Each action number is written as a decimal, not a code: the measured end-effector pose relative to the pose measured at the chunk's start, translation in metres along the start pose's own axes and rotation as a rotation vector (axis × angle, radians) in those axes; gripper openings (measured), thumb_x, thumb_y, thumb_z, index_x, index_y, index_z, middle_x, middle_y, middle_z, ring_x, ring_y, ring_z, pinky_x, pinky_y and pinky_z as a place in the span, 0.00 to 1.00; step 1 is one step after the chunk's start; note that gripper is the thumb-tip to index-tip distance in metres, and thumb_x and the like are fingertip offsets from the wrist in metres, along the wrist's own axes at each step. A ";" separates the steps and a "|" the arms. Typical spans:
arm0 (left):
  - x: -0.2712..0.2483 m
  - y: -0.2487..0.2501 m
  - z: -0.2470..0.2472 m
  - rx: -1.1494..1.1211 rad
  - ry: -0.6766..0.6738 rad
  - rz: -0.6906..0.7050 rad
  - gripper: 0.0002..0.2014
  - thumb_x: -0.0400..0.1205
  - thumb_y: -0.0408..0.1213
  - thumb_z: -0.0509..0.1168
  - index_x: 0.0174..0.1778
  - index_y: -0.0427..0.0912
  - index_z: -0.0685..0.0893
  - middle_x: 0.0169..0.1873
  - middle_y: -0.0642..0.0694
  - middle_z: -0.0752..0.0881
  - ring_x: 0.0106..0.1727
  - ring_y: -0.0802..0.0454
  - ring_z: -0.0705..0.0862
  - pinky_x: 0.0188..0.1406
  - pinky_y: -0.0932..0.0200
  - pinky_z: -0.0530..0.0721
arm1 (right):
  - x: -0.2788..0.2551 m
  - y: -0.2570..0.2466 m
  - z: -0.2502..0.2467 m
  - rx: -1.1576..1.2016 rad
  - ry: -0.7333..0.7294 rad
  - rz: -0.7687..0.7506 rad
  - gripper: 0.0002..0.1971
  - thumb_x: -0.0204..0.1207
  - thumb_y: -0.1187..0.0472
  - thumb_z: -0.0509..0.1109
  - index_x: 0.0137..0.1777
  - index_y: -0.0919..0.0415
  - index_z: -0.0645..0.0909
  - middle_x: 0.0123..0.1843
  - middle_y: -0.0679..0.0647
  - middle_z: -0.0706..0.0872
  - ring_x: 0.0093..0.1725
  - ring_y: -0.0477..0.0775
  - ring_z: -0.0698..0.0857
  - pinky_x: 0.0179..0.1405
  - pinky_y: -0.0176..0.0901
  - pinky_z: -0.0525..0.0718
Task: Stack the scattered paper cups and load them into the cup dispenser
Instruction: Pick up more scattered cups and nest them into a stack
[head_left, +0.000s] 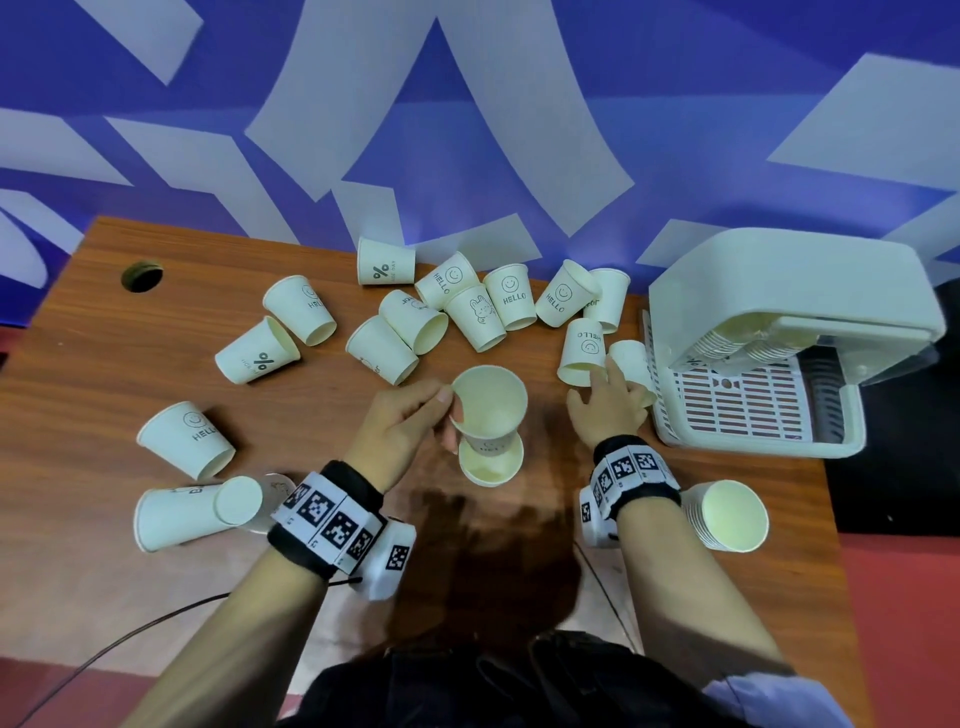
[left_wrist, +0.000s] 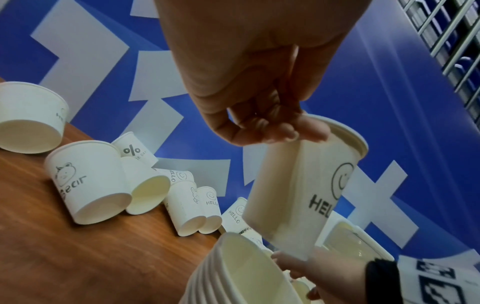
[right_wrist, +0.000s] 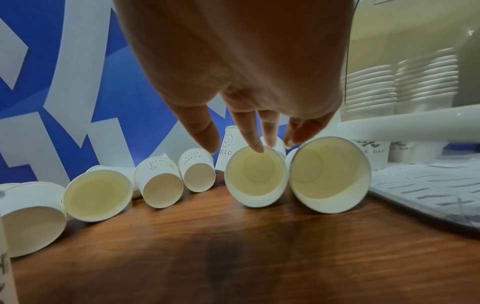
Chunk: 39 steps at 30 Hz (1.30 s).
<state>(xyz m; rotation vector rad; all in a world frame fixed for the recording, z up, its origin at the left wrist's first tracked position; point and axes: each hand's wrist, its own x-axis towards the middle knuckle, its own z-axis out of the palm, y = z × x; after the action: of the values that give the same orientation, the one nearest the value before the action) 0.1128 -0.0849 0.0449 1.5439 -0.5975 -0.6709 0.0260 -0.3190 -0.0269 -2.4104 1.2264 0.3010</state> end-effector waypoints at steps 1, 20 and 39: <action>-0.001 0.000 0.002 0.016 -0.029 -0.001 0.18 0.83 0.36 0.55 0.35 0.26 0.80 0.22 0.39 0.81 0.28 0.51 0.78 0.36 0.65 0.77 | 0.001 -0.001 0.000 0.006 0.006 0.001 0.26 0.81 0.52 0.60 0.78 0.58 0.67 0.86 0.48 0.56 0.75 0.64 0.62 0.71 0.57 0.65; -0.015 -0.022 0.010 0.189 -0.036 -0.116 0.14 0.86 0.37 0.55 0.44 0.38 0.84 0.26 0.44 0.82 0.29 0.52 0.79 0.34 0.63 0.77 | -0.048 -0.003 -0.039 0.942 0.380 -0.018 0.13 0.80 0.66 0.62 0.52 0.60 0.89 0.57 0.50 0.86 0.61 0.49 0.81 0.65 0.42 0.76; -0.023 -0.077 0.017 0.295 0.118 -0.412 0.15 0.86 0.38 0.54 0.60 0.39 0.84 0.56 0.40 0.82 0.43 0.47 0.84 0.51 0.57 0.78 | -0.082 -0.016 -0.023 0.990 0.025 -0.375 0.15 0.79 0.70 0.65 0.42 0.51 0.88 0.49 0.45 0.88 0.49 0.30 0.82 0.50 0.23 0.76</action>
<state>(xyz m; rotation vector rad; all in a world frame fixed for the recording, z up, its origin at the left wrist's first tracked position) 0.0833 -0.0744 -0.0308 1.9967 -0.2968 -0.8187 -0.0096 -0.2620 0.0282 -1.6880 0.6460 -0.3757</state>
